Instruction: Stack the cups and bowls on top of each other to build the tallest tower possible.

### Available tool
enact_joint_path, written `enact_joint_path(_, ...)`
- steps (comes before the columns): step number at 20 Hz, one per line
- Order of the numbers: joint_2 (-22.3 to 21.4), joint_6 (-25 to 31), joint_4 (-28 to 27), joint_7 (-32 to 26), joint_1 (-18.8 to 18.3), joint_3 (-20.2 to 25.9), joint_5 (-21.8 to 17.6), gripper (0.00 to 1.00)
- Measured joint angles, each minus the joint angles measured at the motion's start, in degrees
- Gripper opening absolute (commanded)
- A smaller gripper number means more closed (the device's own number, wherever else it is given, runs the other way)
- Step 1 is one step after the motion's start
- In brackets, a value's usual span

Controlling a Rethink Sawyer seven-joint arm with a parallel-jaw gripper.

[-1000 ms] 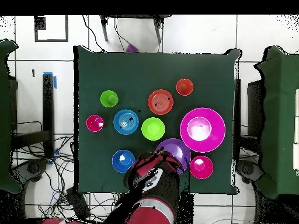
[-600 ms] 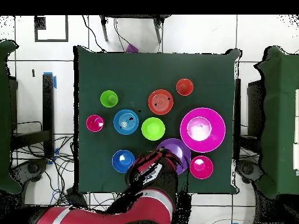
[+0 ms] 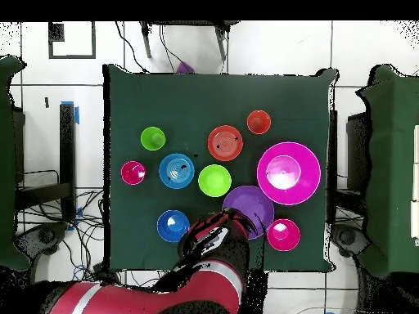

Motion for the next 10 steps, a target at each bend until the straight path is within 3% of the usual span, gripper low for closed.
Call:
enact_joint_path(7, -2.29, 2.64, 0.40, 0.00, -0.05, 0.02, 0.09, 0.00)
enact_joint_path(9, -5.81, 7.76, 1.16, 0.00, -0.05, 0.23, 0.78, 0.00)
enact_joint_path(10, -9.28, 13.53, 1.67, 0.00, 0.04, 0.39, 1.77, 0.00)
